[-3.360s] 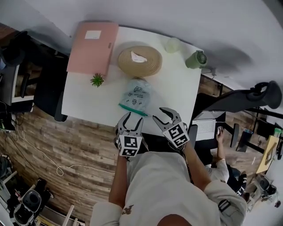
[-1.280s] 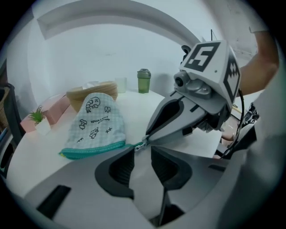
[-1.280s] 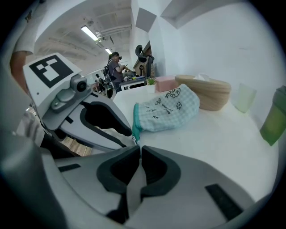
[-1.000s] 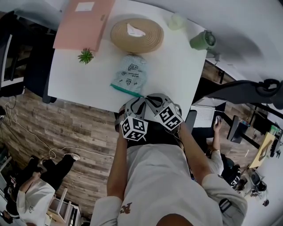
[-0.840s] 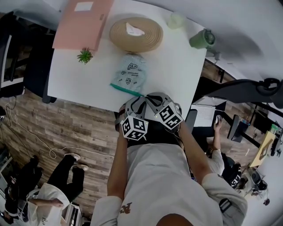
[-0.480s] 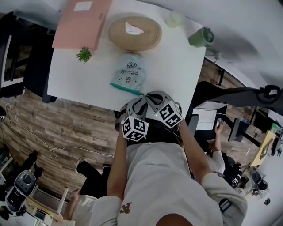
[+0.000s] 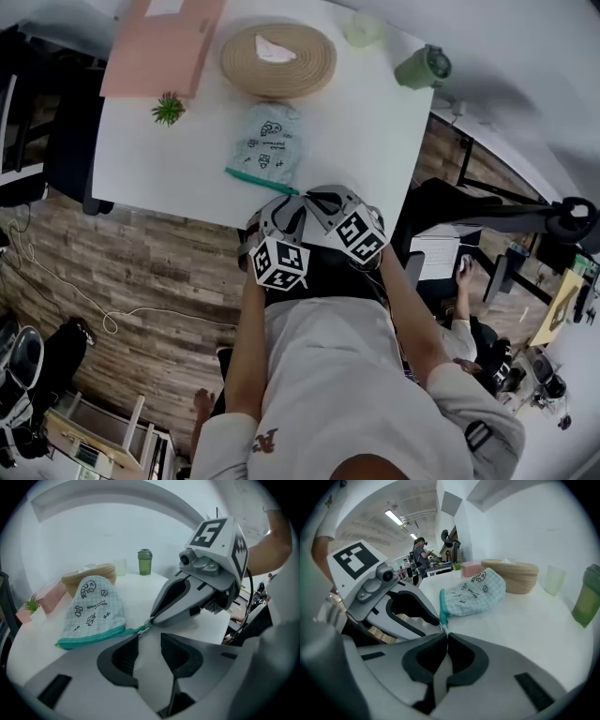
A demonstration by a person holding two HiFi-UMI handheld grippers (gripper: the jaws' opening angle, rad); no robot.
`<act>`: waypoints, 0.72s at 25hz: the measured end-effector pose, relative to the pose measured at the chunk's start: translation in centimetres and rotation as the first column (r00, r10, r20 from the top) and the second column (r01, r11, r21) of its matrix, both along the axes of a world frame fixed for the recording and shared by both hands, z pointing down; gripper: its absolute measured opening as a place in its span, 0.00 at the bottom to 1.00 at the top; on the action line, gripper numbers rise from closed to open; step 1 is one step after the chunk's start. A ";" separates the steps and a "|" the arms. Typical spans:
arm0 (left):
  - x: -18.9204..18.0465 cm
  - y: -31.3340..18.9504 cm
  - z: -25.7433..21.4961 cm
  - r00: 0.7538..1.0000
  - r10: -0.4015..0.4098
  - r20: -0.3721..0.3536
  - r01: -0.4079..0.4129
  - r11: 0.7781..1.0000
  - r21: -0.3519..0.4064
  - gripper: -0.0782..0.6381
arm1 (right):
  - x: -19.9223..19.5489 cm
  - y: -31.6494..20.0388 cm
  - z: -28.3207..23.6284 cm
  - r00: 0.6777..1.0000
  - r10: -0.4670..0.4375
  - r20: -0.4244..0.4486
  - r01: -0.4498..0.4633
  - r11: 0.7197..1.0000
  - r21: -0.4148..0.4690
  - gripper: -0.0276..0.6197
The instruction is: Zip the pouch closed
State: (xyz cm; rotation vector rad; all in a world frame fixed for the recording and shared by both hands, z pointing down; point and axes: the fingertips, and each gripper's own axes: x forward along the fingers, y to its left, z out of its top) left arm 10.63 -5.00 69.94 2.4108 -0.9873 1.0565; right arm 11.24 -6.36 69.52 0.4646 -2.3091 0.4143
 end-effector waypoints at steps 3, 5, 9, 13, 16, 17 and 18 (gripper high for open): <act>-0.4 0.0 -0.1 1.000 -0.030 0.000 0.030 1.000 0.003 0.30 | -0.3 0.8 -0.6 0.997 -0.052 0.053 0.054 0.998 -0.039 0.05; -0.7 0.0 -0.3 0.999 -0.047 -0.005 0.047 0.999 0.005 0.29 | -0.7 1.3 -1.1 0.993 -0.073 0.097 0.079 0.995 -0.062 0.05; -1.3 0.2 0.0 0.998 -0.064 0.007 0.064 0.998 -0.003 0.33 | -1.2 2.0 -1.5 0.987 -0.095 0.127 0.105 0.992 -0.075 0.05; -1.5 0.2 0.1 0.998 -0.058 0.027 0.058 0.998 -0.001 0.34 | -1.2 2.1 -1.4 0.990 -0.091 0.111 0.098 0.993 -0.063 0.05; -1.9 -0.1 0.1 0.997 -0.072 0.038 0.072 0.997 0.004 0.30 | -1.0 2.0 -1.3 0.991 -0.083 0.101 0.089 0.994 -0.059 0.05; -2.0 -0.2 0.1 0.997 -0.072 0.035 0.072 0.997 -0.001 0.29 | -0.9 2.0 -1.3 0.992 -0.083 0.099 0.089 0.994 -0.058 0.05; -2.0 -0.2 0.2 0.997 -0.064 0.030 0.064 0.998 -0.008 0.29 | -0.9 2.0 -1.2 0.992 -0.083 0.098 0.089 0.994 -0.057 0.05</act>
